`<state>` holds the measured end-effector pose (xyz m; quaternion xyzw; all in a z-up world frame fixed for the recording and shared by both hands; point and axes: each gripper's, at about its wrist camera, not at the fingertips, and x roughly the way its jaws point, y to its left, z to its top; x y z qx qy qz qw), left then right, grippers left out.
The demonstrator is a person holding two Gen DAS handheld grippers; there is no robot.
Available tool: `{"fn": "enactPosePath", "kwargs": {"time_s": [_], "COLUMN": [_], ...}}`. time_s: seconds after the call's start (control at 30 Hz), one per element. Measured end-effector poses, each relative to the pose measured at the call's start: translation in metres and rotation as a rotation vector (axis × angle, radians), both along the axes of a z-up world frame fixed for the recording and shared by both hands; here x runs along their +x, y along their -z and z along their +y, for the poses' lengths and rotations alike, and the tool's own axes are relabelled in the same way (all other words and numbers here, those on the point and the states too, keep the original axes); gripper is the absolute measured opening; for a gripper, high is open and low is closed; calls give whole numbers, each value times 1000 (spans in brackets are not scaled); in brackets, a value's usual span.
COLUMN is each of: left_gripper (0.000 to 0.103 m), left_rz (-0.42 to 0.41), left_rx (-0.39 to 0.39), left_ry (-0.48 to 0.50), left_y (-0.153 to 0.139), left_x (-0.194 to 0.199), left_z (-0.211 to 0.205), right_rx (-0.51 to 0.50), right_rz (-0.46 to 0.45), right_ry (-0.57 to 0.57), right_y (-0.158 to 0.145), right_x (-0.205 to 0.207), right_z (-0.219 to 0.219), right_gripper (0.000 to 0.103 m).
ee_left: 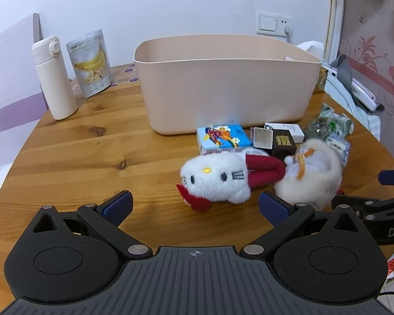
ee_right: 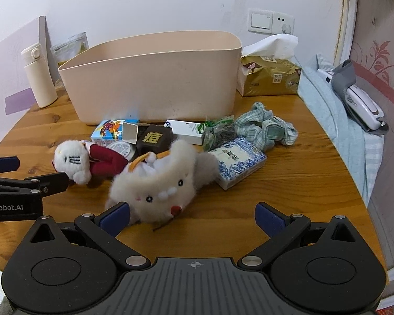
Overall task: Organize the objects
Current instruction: 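Grasp the mouse plush with the right tool while the left tool grasps the Hello Kitty plush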
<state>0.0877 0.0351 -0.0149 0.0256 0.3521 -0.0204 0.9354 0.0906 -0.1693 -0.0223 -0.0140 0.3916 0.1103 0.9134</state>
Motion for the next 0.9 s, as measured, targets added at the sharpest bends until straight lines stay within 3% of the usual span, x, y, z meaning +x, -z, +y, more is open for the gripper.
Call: {"fn": "enactPosePath", "kwargs": {"time_s": [0.3,0.5,0.6,0.7,0.77,0.83,0.9], "left_gripper": [103,103,99,94,85,66,59], "left_rz": [26,49,54,60,68,80,72], "left_rx": [-22,-52,-57,-80,-99,-116,-119], "left_ry": [-5,-9,4,8,22,36,36], "left_y": [14,23,26,27,28,29,29], "left_x": [24,39,42,43,43,43,41], "left_z": [-2,1,1,2,3,2,2], "right_rx": [-3,48,58,74,81,100,100], "right_rz": [35,53,49,46,36,35,30], "right_ry": [-21,-19,-30,-43,-51,-63,-70], "right_y": [14,22,23,22,22,21,20], "right_x": [22,32,35,37,37,37,36], "right_z": [14,12,14,16,17,19,21], "right_gripper": [99,96,90,80,63,46,37]}}
